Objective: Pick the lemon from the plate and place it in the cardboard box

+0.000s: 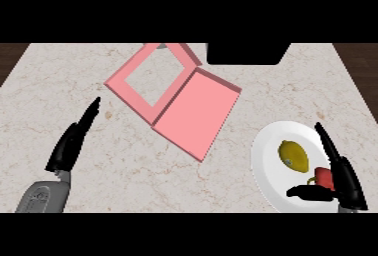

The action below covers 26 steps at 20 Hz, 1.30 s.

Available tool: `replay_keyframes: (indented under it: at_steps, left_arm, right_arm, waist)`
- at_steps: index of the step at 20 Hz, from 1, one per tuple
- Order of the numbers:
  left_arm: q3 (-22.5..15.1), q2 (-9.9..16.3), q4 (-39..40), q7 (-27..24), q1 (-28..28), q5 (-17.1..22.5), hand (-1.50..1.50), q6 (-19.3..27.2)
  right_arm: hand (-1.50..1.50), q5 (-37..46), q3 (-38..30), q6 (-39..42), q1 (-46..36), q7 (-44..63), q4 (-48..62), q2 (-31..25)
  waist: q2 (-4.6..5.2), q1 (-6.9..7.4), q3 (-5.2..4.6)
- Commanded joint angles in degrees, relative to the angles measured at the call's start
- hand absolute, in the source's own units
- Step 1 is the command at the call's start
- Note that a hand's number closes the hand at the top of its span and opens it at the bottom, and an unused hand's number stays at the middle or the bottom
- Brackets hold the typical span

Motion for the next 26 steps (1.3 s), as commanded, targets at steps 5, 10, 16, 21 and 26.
replay_keyframes:
  at_steps: [5, 10, 16, 21, 26]
  left_arm:
    - [1.0, -1.1, 2.6, 0.7, -3.4, 0.0, 0.0, 0.3]
    - [-1.3, -1.6, -2.5, -0.9, 2.8, -1.7, 0.0, 0.8]
    - [2.3, 1.3, -0.4, -0.8, 0.3, 0.8, 0.0, -2.6]
    - [-0.2, -0.4, -1.5, -0.9, 0.9, -0.8, 0.0, -1.7]
    - [-2.0, -0.8, -2.3, -1.0, -1.5, -1.2, 0.0, -2.8]
  right_arm:
    - [1.5, 5.7, 0.6, -11.0, -1.5, -3.1, 3.7, 3.6]
    - [1.5, 5.7, -2.9, -16.6, -7.1, -4.1, 7.4, 3.8]
    - [1.5, 6.6, -1.9, -20.8, -0.9, -1.7, -1.4, 7.3]
    - [1.5, 20.4, 7.5, -31.0, -6.0, 11.1, 4.3, 9.7]
    - [1.5, 28.5, 9.0, -26.3, -8.5, 17.0, 7.3, 9.8]
  waist:
    - [0.44, 0.04, 0.94]
    - [0.39, 0.91, 0.98]
    - [0.3, 0.03, 0.9]
    - [0.82, 2.61, 0.62]
    - [3.17, 8.41, -0.6]
